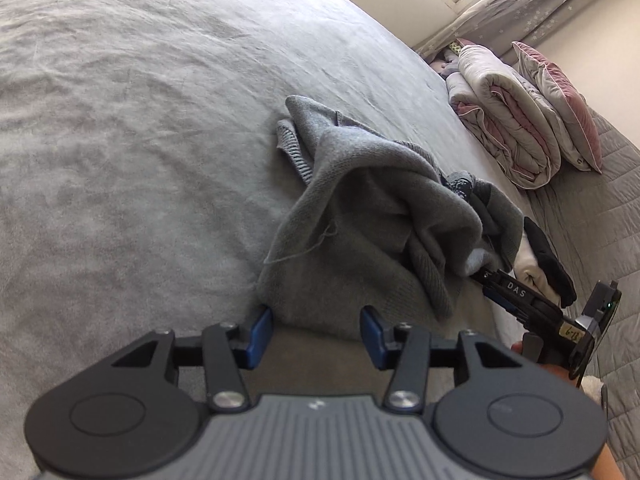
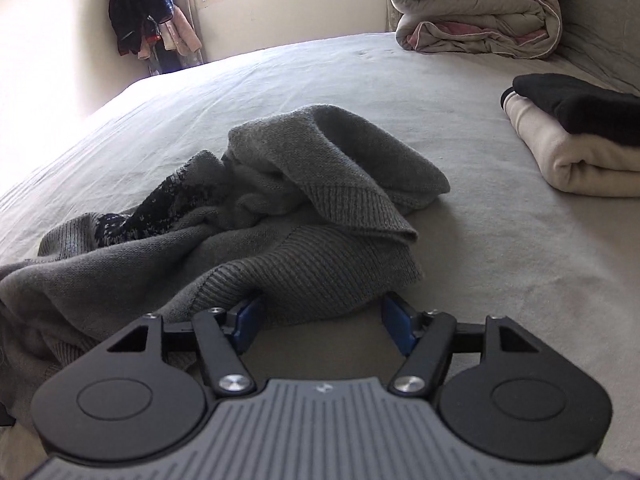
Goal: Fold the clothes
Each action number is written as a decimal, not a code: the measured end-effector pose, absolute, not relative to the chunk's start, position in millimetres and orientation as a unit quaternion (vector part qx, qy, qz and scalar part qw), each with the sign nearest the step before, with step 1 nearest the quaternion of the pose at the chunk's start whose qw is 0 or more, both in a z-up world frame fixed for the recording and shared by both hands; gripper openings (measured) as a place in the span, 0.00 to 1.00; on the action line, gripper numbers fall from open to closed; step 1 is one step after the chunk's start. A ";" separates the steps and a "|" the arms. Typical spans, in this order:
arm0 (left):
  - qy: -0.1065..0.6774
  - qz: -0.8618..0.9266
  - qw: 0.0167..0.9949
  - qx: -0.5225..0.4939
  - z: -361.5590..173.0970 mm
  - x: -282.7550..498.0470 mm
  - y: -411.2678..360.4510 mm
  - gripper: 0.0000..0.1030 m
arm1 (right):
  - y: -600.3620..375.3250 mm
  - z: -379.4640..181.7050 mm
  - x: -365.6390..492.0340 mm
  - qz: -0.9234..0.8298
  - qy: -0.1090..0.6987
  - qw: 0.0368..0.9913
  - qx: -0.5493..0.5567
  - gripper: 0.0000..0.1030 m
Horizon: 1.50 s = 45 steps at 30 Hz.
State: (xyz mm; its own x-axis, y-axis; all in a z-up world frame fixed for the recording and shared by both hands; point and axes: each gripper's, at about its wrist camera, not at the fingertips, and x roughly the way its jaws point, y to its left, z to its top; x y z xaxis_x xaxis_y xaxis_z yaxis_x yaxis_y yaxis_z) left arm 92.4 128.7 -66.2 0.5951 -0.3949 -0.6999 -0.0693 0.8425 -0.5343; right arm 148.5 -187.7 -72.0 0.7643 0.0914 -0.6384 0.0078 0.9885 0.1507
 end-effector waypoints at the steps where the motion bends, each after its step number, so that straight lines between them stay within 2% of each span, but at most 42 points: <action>1: 0.439 -0.095 0.857 -0.255 -65.6 92.9 124.7 0.40 | -185.2 -73.0 150.5 0.024 0.339 0.938 0.069 0.65; 2: 0.439 -0.095 0.859 -0.243 -65.3 93.5 120.9 0.29 | -183.8 -73.6 151.9 0.026 0.335 0.939 0.069 0.61; 4: 0.443 -0.095 0.862 -0.227 -66.4 94.7 115.9 0.19 | -182.0 -73.6 153.8 0.034 0.334 0.940 0.069 0.29; 6: 0.442 -0.095 0.867 -0.211 -66.0 94.9 112.5 0.09 | -183.1 -72.4 153.2 0.038 0.335 0.939 0.071 0.13; 7: 0.441 -0.097 0.867 -0.209 -65.4 95.0 112.4 0.05 | -185.7 -71.5 151.6 0.040 0.336 0.938 0.077 0.12; 13: 0.390 -0.138 0.870 -0.269 -49.9 84.9 125.4 0.02 | -200.6 -53.4 126.8 0.056 0.324 0.937 0.122 0.10; 19: 0.321 -0.181 0.889 -0.272 -23.3 68.3 126.4 0.02 | -210.6 -27.9 88.6 0.074 0.307 0.939 0.138 0.09; 38: 0.289 -0.272 0.832 -0.387 0.4 21.4 187.0 0.00 | -245.6 15.1 -26.0 0.089 0.281 0.941 0.167 0.09; 41: 0.294 -0.289 0.834 -0.367 4.9 12.5 191.4 0.00 | -247.0 13.7 -36.4 0.089 0.288 0.940 0.161 0.09; 45: 0.342 -0.279 0.830 -0.339 -11.3 10.9 188.9 0.01 | -251.1 3.3 -43.6 0.072 0.298 0.940 0.150 0.07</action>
State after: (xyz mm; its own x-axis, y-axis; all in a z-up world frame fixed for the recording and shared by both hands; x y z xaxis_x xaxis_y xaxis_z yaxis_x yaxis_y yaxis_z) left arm 10.9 188.9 -11.3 0.6095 -0.6964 -0.3789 0.2316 0.6135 -0.7550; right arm -43.6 -251.1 3.3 0.8116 0.2250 -0.5392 -0.0463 0.9447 0.3246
